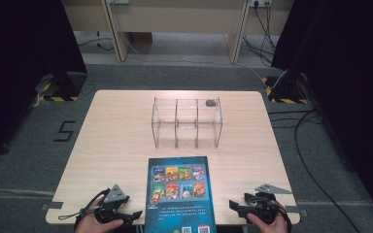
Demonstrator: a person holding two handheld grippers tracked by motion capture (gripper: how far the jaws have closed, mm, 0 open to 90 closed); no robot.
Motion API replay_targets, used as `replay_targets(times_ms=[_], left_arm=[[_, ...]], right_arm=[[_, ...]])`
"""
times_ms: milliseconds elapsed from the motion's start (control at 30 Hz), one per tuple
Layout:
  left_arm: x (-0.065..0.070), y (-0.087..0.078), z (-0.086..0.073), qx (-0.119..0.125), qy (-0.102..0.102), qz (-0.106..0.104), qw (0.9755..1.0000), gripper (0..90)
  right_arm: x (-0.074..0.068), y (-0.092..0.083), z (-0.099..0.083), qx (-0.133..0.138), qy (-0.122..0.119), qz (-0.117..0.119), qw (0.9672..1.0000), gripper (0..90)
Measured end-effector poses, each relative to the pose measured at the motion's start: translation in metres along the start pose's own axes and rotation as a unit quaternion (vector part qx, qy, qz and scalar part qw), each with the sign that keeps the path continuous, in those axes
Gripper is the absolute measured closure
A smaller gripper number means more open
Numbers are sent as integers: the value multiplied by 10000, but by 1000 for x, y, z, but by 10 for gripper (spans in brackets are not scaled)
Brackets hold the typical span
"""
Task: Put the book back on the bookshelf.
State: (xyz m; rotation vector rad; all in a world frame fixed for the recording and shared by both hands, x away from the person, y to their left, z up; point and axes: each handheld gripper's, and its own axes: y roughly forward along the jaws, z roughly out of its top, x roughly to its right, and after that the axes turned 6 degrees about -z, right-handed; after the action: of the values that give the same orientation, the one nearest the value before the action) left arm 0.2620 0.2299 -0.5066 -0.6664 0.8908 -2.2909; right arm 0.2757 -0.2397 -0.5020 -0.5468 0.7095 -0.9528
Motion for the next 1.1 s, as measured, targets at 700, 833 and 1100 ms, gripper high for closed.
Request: replay_targets(times_ms=[700, 833, 1100], left_arm=[[19, 10, 7, -66, 48, -774, 9970, 421], [24, 15, 11, -103, 67, -898, 9959, 415], [27, 19, 14, -113, 149, -914, 9956, 415]], right_arm=[[-6, 4, 0, -73, -68, 229, 9997, 230], [-8, 7, 0, -102, -78, 324, 9994, 235], [-8, 8, 0, -131, -108, 343, 9993, 238]])
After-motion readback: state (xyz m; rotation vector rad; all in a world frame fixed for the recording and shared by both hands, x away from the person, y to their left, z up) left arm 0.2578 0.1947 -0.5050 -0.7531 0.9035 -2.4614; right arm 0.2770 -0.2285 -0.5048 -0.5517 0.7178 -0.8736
